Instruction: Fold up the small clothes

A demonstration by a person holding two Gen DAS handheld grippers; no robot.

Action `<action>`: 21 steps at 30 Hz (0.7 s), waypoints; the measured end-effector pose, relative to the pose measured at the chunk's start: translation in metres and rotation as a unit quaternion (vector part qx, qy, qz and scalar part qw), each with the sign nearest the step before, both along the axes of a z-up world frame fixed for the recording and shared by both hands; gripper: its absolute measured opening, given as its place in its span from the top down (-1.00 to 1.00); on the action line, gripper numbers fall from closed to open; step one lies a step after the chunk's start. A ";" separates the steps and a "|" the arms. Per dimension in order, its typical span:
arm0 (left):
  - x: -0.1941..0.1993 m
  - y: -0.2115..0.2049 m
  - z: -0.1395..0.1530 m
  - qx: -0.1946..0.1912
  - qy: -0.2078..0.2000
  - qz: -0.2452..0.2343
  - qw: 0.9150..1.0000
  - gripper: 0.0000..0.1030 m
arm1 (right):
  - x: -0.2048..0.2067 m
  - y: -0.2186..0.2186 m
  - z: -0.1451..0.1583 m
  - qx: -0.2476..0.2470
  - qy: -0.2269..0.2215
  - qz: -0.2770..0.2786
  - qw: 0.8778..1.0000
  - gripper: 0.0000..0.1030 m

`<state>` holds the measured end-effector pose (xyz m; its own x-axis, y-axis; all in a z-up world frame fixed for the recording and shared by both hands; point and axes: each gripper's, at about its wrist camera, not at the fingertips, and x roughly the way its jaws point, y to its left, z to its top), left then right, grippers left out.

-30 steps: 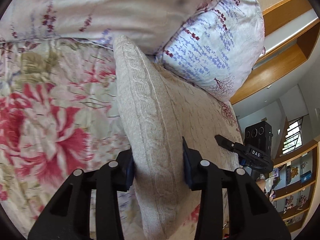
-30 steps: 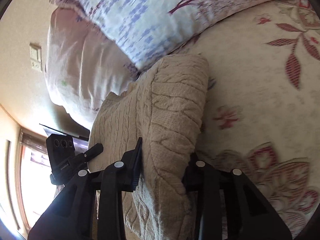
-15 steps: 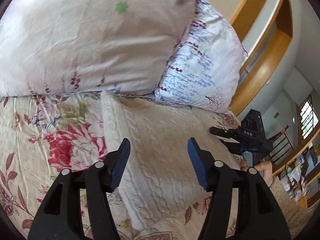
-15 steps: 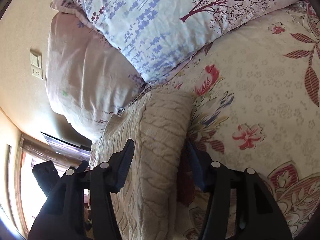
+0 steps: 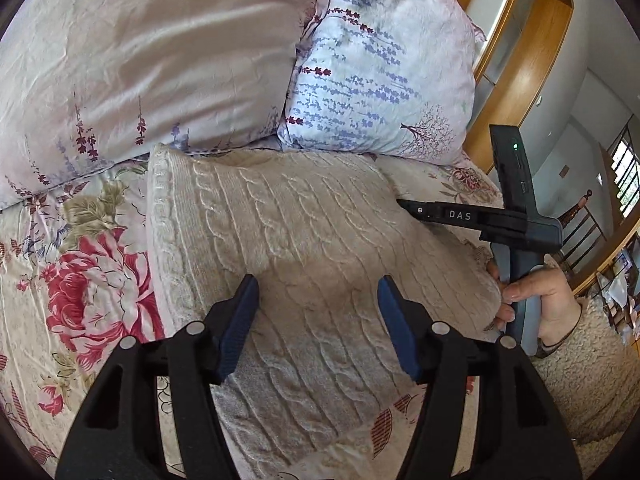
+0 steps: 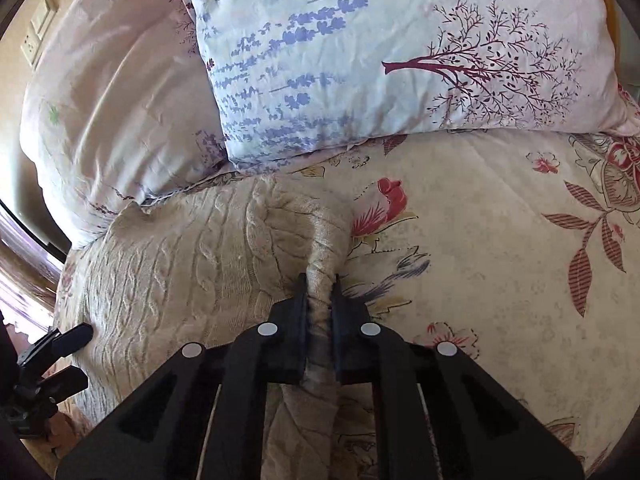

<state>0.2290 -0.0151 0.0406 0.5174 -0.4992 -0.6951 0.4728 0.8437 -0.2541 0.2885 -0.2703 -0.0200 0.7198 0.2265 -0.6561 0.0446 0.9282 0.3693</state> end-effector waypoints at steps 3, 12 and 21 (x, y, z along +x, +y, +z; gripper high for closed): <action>-0.006 -0.002 0.002 0.016 -0.015 0.006 1.000 -0.20 | -0.008 0.001 0.009 -0.018 -0.003 -0.008 1.000 0.44; -0.034 0.043 0.017 0.068 -0.059 0.104 0.990 -0.31 | -0.091 0.044 0.046 -0.051 -0.104 0.060 0.991 0.42; -0.030 0.050 -0.018 0.090 0.002 0.105 0.990 -0.40 | -0.088 0.074 0.008 -0.119 -0.032 0.070 0.990 0.12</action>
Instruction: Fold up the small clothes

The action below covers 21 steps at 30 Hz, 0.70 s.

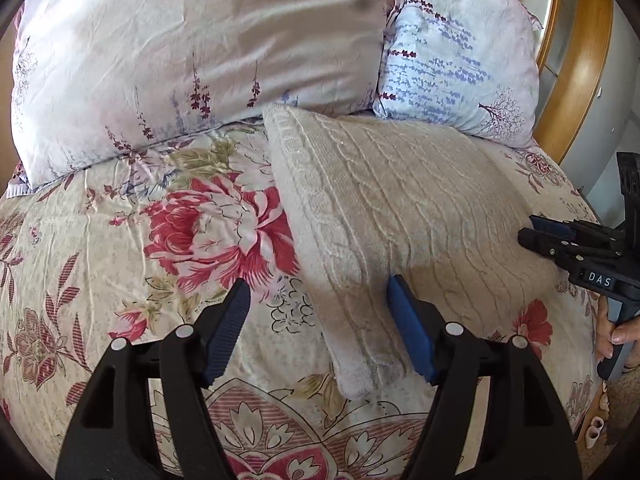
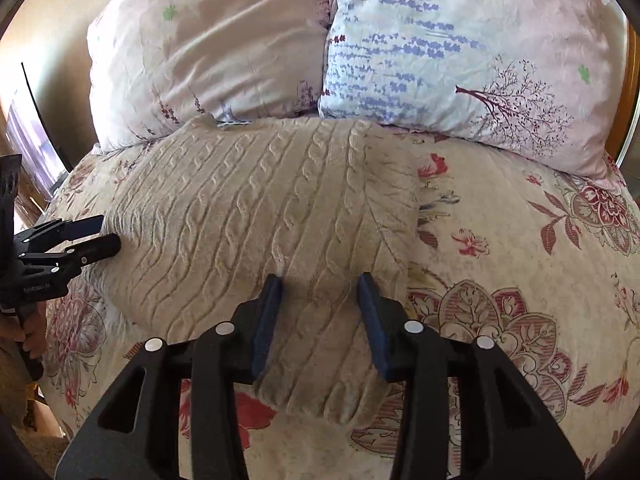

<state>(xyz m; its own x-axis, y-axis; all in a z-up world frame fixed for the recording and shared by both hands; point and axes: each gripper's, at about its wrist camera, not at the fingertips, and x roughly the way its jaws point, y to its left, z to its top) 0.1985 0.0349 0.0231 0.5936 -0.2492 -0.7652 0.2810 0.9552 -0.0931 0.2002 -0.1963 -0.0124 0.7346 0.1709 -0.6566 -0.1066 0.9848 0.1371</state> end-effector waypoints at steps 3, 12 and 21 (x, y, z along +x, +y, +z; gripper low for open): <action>0.007 0.004 -0.010 -0.023 0.024 0.010 0.999 -0.47 | -0.001 -0.003 -0.005 0.016 -0.002 -0.011 1.000 0.08; -0.030 0.021 0.013 -0.049 -0.030 0.019 0.998 -0.74 | -0.039 -0.026 0.016 0.068 -0.047 -0.066 0.994 -0.63; -0.056 0.019 0.009 -0.049 -0.030 0.037 0.998 -0.96 | -0.070 -0.027 0.023 0.036 -0.055 -0.124 0.990 -0.93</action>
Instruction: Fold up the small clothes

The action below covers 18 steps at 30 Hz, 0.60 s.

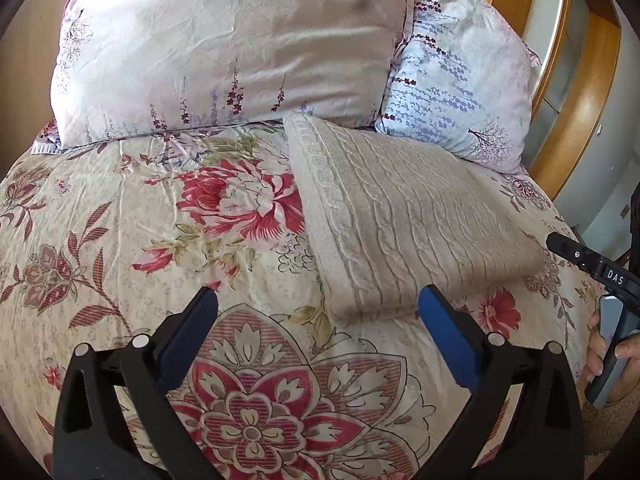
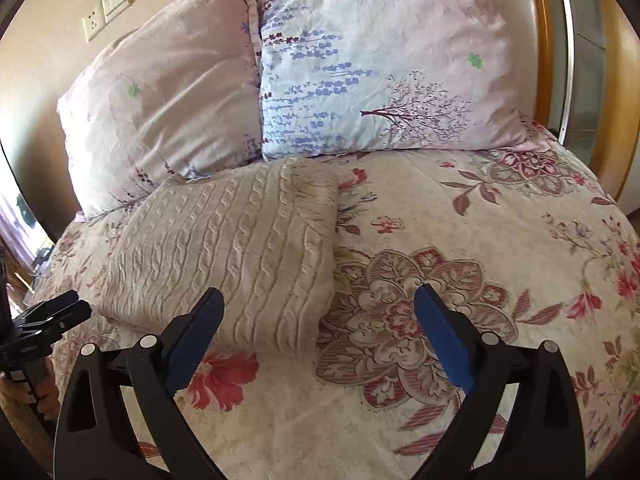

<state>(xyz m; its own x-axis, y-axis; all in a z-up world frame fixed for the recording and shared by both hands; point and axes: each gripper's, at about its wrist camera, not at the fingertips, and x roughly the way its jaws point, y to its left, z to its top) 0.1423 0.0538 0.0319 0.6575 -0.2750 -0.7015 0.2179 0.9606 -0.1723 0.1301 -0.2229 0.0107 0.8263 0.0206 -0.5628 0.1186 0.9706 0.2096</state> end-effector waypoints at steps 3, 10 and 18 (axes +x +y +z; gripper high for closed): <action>-0.003 -0.010 -0.007 0.019 0.012 0.003 1.000 -0.96 | 0.001 0.007 -0.005 -0.009 0.029 -0.010 0.999 -0.97; -0.010 -0.032 -0.018 0.065 0.021 0.012 0.998 -0.96 | -0.002 0.030 -0.012 -0.014 0.055 -0.021 0.998 -0.97; -0.008 -0.045 -0.026 0.095 0.034 0.022 0.995 -0.96 | 0.001 0.053 -0.022 -0.022 0.078 0.012 0.997 -0.97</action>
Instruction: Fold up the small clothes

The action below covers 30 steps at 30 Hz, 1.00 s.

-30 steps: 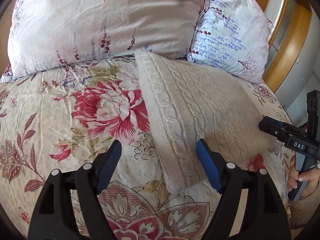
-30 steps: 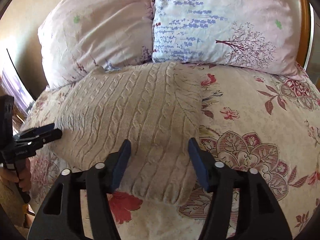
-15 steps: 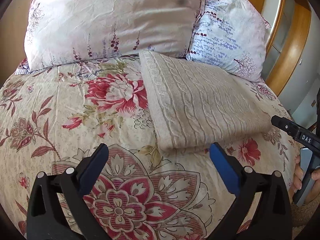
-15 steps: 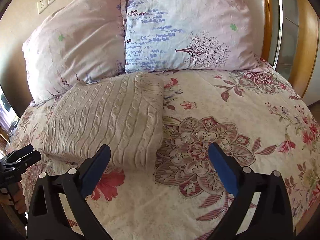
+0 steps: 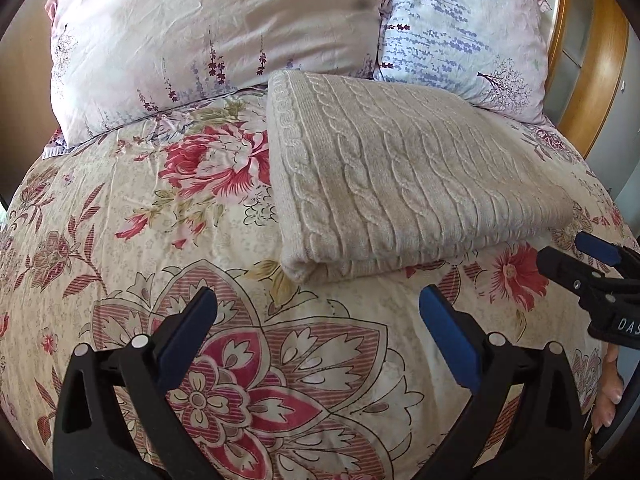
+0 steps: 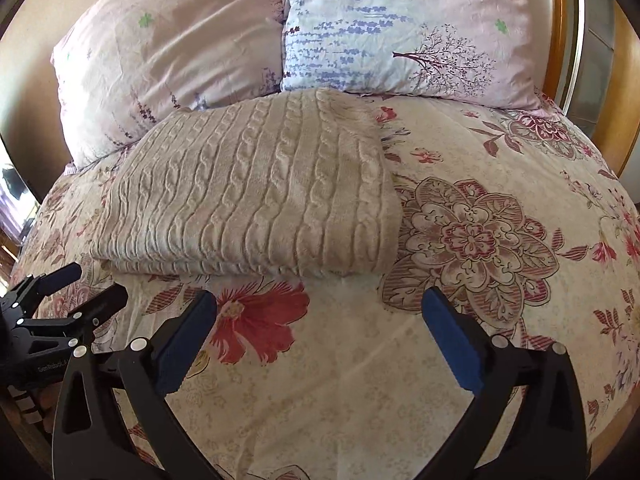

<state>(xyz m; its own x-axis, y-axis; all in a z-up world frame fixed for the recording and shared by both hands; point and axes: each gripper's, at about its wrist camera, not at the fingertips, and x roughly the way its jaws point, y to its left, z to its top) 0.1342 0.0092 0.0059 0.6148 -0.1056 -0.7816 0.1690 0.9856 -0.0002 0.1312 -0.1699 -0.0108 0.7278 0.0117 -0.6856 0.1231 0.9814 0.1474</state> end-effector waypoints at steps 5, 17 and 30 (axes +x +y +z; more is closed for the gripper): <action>0.002 -0.007 -0.004 0.030 0.006 0.005 1.000 -0.96 | 0.004 0.007 -0.005 -0.003 0.010 0.009 1.000 -0.97; 0.007 -0.015 -0.010 0.024 0.016 -0.003 1.000 -0.96 | 0.014 0.011 -0.009 -0.016 0.027 0.003 1.000 -0.97; 0.008 -0.013 -0.011 0.015 0.014 -0.004 1.000 -0.97 | 0.016 0.017 -0.014 -0.044 0.041 -0.003 0.998 -0.97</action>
